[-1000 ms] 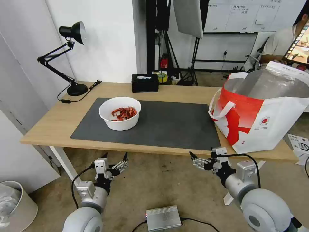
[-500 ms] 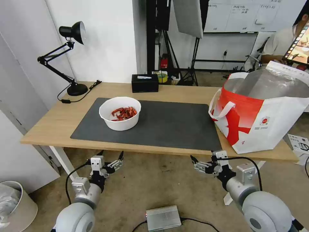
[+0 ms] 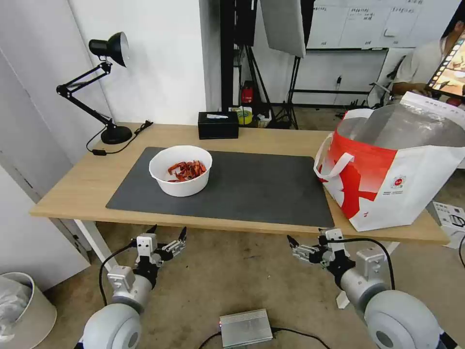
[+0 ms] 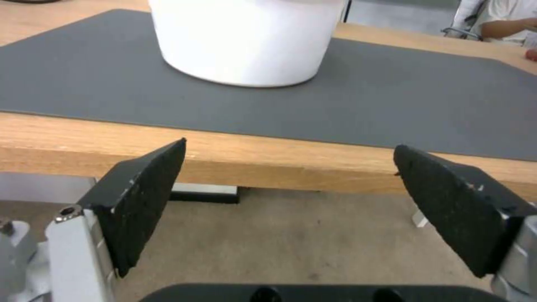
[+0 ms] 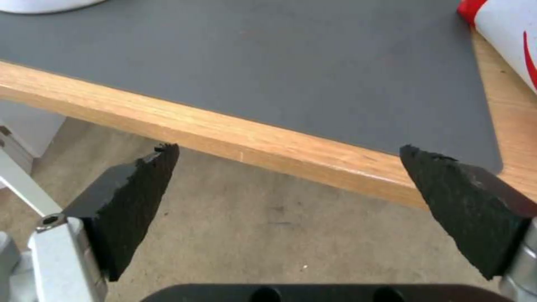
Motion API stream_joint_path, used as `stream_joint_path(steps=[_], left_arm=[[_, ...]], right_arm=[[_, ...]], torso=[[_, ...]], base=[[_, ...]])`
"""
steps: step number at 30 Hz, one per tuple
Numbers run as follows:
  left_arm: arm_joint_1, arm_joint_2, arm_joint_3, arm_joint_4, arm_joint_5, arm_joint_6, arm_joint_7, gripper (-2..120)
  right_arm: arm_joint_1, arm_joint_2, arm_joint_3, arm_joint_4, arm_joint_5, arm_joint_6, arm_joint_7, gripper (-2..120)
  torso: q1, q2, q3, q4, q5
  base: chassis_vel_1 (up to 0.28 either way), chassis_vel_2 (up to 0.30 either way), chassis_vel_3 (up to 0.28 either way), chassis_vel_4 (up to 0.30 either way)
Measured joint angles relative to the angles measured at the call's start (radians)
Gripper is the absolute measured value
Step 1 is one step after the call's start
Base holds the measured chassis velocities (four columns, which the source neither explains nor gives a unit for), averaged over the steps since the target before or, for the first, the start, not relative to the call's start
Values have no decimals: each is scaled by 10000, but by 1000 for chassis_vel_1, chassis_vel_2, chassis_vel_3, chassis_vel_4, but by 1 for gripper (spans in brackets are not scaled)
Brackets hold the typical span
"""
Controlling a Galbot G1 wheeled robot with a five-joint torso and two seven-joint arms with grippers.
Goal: Pick up the trash from the table and place it into the takeout bag.
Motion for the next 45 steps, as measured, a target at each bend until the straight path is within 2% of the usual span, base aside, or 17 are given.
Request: stream_joint_path(steps=[10, 17, 21, 22, 25, 26, 29, 30, 33, 40, 45], left_arm=[[-52, -7, -1, -7, -65, -1, -38, 100], [-469, 429, -180, -67, -841, 207, -368, 100], [-1169, 1059, -320, -1, -1986, 550, -789, 100], [-1169, 1059, -320, -1, -1986, 550, -789, 100], [-1942, 1492, -261, 90, -3130, 1268, -1497, 100], [-1942, 1492, -261, 90, -3130, 1268, -1497, 100], [-3078, 1940, -141, 306, -4782, 2127, -2338, 100], [-3078, 1940, -141, 306, -4782, 2127, -2338, 100], [-3998, 2173, 32, 736, -5953, 2536, -2832, 100], [-5079, 2470, 400, 1446, -7006, 2963, -3636, 100], [-5477, 2593, 550, 1791, -7236, 2991, -3782, 100]], right_arm=[[-1, 8, -3, 3, 1, -1, 10, 100], [1, 13, -5, 5, 2, -3, 12, 100], [3, 13, -5, 5, 2, -3, 13, 100], [3, 13, -5, 5, 2, -3, 13, 100], [4, 14, -6, 5, 2, -3, 12, 100], [4, 14, -6, 5, 2, -3, 12, 100], [4, 14, -6, 5, 2, -3, 13, 100], [4, 14, -6, 5, 2, -3, 13, 100], [4, 14, -6, 5, 2, -3, 13, 100], [4, 14, -6, 5, 2, -4, 12, 100], [4, 14, -5, 6, 3, -3, 10, 100]], torso=[[-1, 0, 0, 0, 0], [0, 0, 0, 0, 0], [-1, 0, 0, 1, -1], [-1, 0, 0, 1, -1], [0, -1, 1, 1, -1], [0, -1, 1, 1, -1], [0, 0, 0, -1, 0], [0, 0, 0, -1, 0], [0, -1, 1, -1, 0], [0, -1, 1, 0, -1], [0, -1, 1, 0, -1]], base=[[0, 0, 0, 0], [0, 0, 0, 0], [0, 0, 0, 0], [0, 0, 0, 0], [0, 0, 0, 0], [0, 0, 0, 0], [0, 0, 0, 0], [0, 0, 0, 0], [0, 0, 0, 0], [0, 0, 0, 0], [0, 0, 0, 0]])
